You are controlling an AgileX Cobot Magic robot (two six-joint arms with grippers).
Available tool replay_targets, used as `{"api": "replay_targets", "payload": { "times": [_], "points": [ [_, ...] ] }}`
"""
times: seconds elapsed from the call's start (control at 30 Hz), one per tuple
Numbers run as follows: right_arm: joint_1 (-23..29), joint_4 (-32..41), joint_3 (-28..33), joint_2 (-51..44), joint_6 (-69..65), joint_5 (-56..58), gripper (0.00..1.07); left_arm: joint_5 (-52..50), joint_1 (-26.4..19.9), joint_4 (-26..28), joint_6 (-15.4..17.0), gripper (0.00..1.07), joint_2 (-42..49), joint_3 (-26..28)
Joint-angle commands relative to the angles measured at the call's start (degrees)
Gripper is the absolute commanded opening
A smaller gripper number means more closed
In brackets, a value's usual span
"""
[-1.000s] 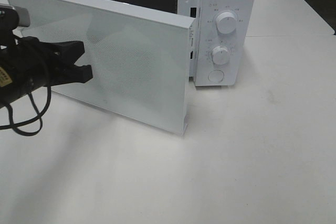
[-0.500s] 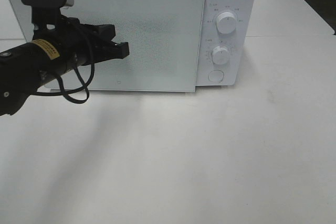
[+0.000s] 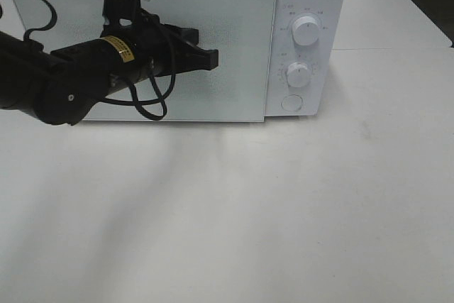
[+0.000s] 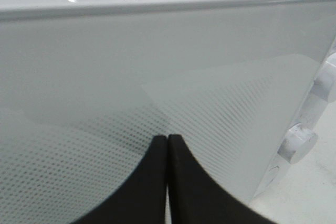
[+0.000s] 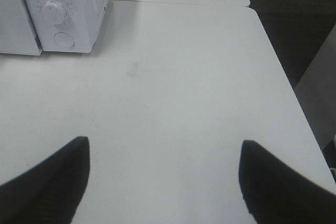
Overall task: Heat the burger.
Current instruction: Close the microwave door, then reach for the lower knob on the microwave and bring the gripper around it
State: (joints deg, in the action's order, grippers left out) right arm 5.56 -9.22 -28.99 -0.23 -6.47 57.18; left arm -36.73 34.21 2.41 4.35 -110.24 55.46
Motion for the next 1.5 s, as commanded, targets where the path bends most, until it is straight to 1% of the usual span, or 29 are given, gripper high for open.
{"api": "replay_targets", "payload": {
  "times": [0.03,0.07,0.1,0.17,0.2,0.27,0.4,0.53,0.57,0.63,0.73,0.8,0.83,0.87,0.9,0.93,0.97,1.0,1.03,1.07,1.1,1.2,1.23,1.27,1.3,1.37,1.4,1.47,1.5],
  "points": [
    [-0.2,-0.2,0.2,-1.5,-0.3,0.0,0.76,-1.5,-0.8,3.2,0.1,0.00,-1.0,3.2],
    [-0.2,-0.2,0.2,-1.5,-0.3,0.0,0.76,-1.1,-0.8,3.3,0.1,0.00,-1.7,4.9],
    [-0.2,-0.2,0.2,-1.5,-0.3,0.0,0.76,-1.1,-0.8,3.3,0.1,0.00,-1.7,4.9],
    [-0.2,-0.2,0.2,-1.5,-0.3,0.0,0.76,0.5,-0.8,3.3,0.1,0.00,-2.9,7.6],
    [-0.2,-0.2,0.2,-1.5,-0.3,0.0,0.76,0.5,-0.8,3.3,0.1,0.00,-2.9,7.6],
    [-0.2,-0.2,0.2,-1.5,-0.3,0.0,0.76,1.5,-0.8,3.3,0.1,0.00,-3.7,9.7],
    [-0.2,-0.2,0.2,-1.5,-0.3,0.0,0.76,3.1,-0.4,2.5,0.1,0.00,-3.3,9.9],
    [-0.2,-0.2,0.2,-1.5,-0.3,0.0,0.76,8.7,1.1,0.0,0.1,0.00,-0.6,7.7],
    [-0.2,-0.2,0.2,-1.5,-0.3,0.0,0.76,8.7,1.1,0.0,0.1,0.00,-0.6,7.7],
    [-0.2,-0.2,0.2,-1.5,-0.3,0.0,0.76,12.0,2.6,-0.2,0.1,0.00,2.8,4.2],
    [-0.2,-0.2,0.2,-1.5,-0.3,0.0,0.76,13.0,3.0,-0.2,0.1,0.00,3.7,3.2],
    [-0.2,-0.2,0.2,-1.5,-0.3,0.0,0.75,17.3,4.1,-0.2,0.1,0.00,6.6,0.5],
    [-0.2,-0.2,0.2,-1.5,-0.3,0.0,0.75,17.3,4.1,-0.2,0.1,0.00,6.6,0.5],
    [-0.2,-0.2,0.2,-1.5,-0.3,0.0,0.75,21.4,4.5,-0.2,0.1,0.11,8.4,-1.0],
    [-0.2,-0.2,0.2,-1.5,-0.3,0.0,0.75,27.4,4.5,-0.2,0.1,0.32,10.2,-2.2],
    [-0.2,-0.2,0.2,-1.5,-0.3,0.0,0.75,27.4,4.5,-0.2,0.1,0.32,10.2,-2.2],
    [-0.2,-0.2,0.2,-1.5,-0.3,0.0,0.75,31.2,4.5,-0.2,0.1,0.49,11.1,-2.3],
    [-0.2,-0.2,0.2,-1.5,-0.3,0.0,0.75,38.2,4.5,-0.1,0.1,0.80,12.8,-2.3],
    [-0.2,-0.2,0.2,-1.5,-0.3,0.0,0.75,38.2,4.5,-0.1,0.1,0.80,12.8,-2.3],
    [-0.2,-0.2,0.2,-1.5,-0.3,0.0,0.75,41.1,4.5,-0.1,0.1,0.95,13.5,-2.3],
    [-0.2,-0.2,0.2,-1.5,-0.3,0.0,0.75,48.6,4.5,0.1,0.2,1.01,15.4,-2.3],
    [-0.2,-0.2,0.2,-1.5,-0.3,0.0,0.75,51.6,4.5,0.1,0.2,1.00,16.3,-2.3],
    [-0.2,-0.2,0.2,-1.5,-0.3,0.0,0.75,59.0,4.5,0.1,0.2,1.00,18.3,-2.3],
    [-0.2,-0.2,0.2,-1.5,-0.3,0.0,0.75,61.9,4.5,0.1,0.3,1.00,19.3,-2.3],
    [-0.2,-0.2,0.2,-1.5,-0.3,0.0,0.75,61.9,4.5,0.1,0.3,1.00,19.3,-2.3],
    [-0.2,-0.2,0.2,-1.5,-0.3,0.0,0.75,70.2,4.5,0.0,0.3,1.00,22.1,-2.3],
    [-0.2,-0.2,0.2,-1.5,-0.3,0.0,0.75,70.2,4.5,0.0,0.3,1.00,22.1,-2.3],
    [-0.2,-0.2,0.2,-1.5,-0.3,0.0,0.75,78.6,4.5,-0.2,0.3,1.00,25.6,-2.3],
    [-0.2,-0.2,0.2,-1.5,-0.3,0.0,0.75,78.6,4.5,-0.2,0.3,1.00,25.6,-2.3]
  ]
}}
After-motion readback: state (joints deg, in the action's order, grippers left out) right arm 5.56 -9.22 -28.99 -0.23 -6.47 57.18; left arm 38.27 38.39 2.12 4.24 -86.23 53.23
